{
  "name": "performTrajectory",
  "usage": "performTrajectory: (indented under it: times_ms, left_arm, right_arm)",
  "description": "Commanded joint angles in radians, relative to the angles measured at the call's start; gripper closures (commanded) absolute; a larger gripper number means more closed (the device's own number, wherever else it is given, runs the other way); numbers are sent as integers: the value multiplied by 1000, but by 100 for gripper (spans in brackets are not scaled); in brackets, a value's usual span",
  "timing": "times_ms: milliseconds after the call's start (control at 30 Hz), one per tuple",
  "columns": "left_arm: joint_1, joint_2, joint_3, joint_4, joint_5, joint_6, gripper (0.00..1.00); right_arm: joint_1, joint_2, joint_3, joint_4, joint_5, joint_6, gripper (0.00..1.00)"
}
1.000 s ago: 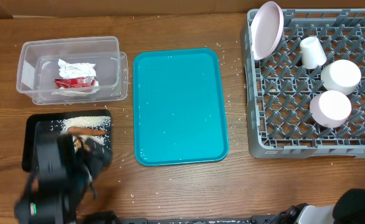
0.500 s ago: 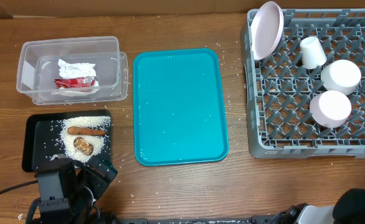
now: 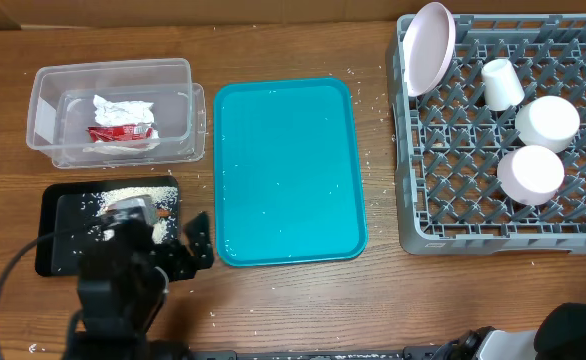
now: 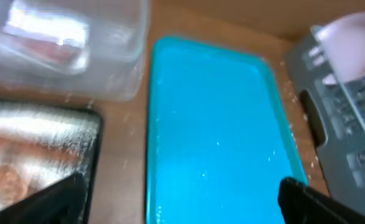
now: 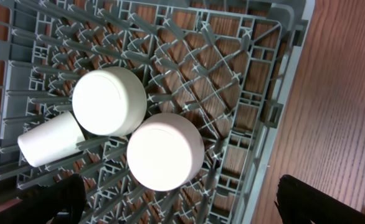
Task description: Sort waste into correct bins and load items into the dishwasher
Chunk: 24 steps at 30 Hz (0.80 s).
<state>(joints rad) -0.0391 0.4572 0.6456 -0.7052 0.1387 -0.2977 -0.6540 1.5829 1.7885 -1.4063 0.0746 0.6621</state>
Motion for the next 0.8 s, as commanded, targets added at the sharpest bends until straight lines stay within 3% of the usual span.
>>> performTrajectory:
  times_ms: [0, 167, 400, 567, 767]
  left_arm:
    - [-8, -102, -157, 135, 15, 158, 0]
    - [8, -235, -389, 438, 15, 190, 0]
    - [8, -405, -569, 656, -80, 190, 0]
    - [9, -454, -636, 711, -117, 190, 0]
    - [28, -454, -641, 628, -127, 196, 0]
  right_arm:
    - [-2, -6, 9, 5, 2, 5, 0]
    - [-2, -6, 9, 5, 2, 5, 0]
    - [-2, -6, 9, 5, 2, 5, 0]
    - [-2, -6, 9, 5, 1, 5, 0]
    - [-2, -6, 9, 5, 2, 5, 0]
